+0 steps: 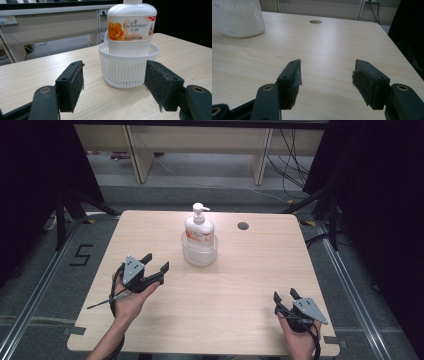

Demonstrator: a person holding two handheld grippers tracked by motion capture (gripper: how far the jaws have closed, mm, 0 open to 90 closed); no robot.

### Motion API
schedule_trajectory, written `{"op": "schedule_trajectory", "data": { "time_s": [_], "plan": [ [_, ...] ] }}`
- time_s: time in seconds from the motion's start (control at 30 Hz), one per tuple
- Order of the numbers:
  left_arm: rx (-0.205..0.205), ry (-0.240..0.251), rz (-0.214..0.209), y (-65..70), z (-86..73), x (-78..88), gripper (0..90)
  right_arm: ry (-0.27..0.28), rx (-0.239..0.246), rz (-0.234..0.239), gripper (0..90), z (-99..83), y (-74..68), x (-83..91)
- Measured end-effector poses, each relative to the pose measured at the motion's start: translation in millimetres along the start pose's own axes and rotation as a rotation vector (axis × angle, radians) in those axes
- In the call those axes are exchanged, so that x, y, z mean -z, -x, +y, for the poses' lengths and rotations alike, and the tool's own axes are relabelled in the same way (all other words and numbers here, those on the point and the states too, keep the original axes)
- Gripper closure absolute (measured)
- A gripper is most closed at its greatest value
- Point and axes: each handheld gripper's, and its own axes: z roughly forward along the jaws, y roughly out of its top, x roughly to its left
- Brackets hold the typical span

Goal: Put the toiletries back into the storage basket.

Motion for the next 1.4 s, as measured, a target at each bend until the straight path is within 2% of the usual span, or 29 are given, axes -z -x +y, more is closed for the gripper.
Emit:
{"op": "schedule_trajectory", "data": {
  "time_s": [0.07, 0.47, 0.53, 0.63, 0.67, 0.8, 0.87, 0.9, 0.97, 1.07, 1.17, 1.3, 1.4],
  "plan": [
    [-0.002, -0.003, 0.000, -0.6, -2.1, 1.0, 30.8, 0.004, 0.012, -0.004, 39.7, -0.3, 0.6, -0.3],
    [0.002, -0.024, 0.020, -8.7, -22.2, 13.2, 30.8, 0.002, 0.002, -0.002, 39.8, -0.2, 0.2, -0.1],
    [0.007, -0.033, 0.027, -10.7, -28.1, 16.3, 30.8, 0.011, 0.035, -0.014, 39.8, -0.1, 1.6, -0.2],
    [0.010, -0.038, 0.031, -12.0, -32.0, 18.1, 30.8, 0.008, 0.029, -0.017, 39.8, -0.3, 1.1, -0.1],
    [0.010, -0.042, 0.031, -12.7, -34.1, 19.0, 30.8, 0.000, 0.012, -0.010, 39.8, 0.0, -0.1, 0.2],
    [0.012, -0.052, 0.033, -15.4, -44.0, 21.2, 30.8, 0.012, 0.044, -0.009, 39.8, 0.2, 1.7, -0.6],
    [0.011, -0.061, 0.036, -16.9, -49.6, 22.8, 30.8, 0.011, 0.037, -0.008, 39.8, 0.2, 1.2, -0.4],
    [0.015, -0.049, 0.037, -17.5, -53.1, 22.3, 30.8, -0.004, -0.006, -0.008, 39.8, -0.3, -1.8, 0.6],
    [0.017, -0.057, 0.043, -18.6, -58.4, 23.4, 30.8, -0.003, 0.012, -0.014, 39.8, -0.3, 0.2, 0.0],
    [0.021, -0.055, 0.045, -20.3, -67.3, 23.1, 30.7, 0.009, 0.013, -0.006, 39.8, 0.1, -0.1, -0.5],
    [0.021, -0.058, 0.051, -20.3, -70.0, 23.4, 30.7, -0.001, 0.009, -0.007, 39.8, -0.1, -0.2, 0.2],
    [0.027, -0.056, 0.054, -19.4, -73.1, 24.1, 30.6, 0.011, 0.022, -0.014, 39.8, 0.2, 0.8, -0.3],
    [0.029, -0.034, 0.059, -19.2, -73.8, 25.3, 30.6, -0.003, 0.023, -0.009, 39.7, 0.3, 1.2, 0.3]
  ]
}}
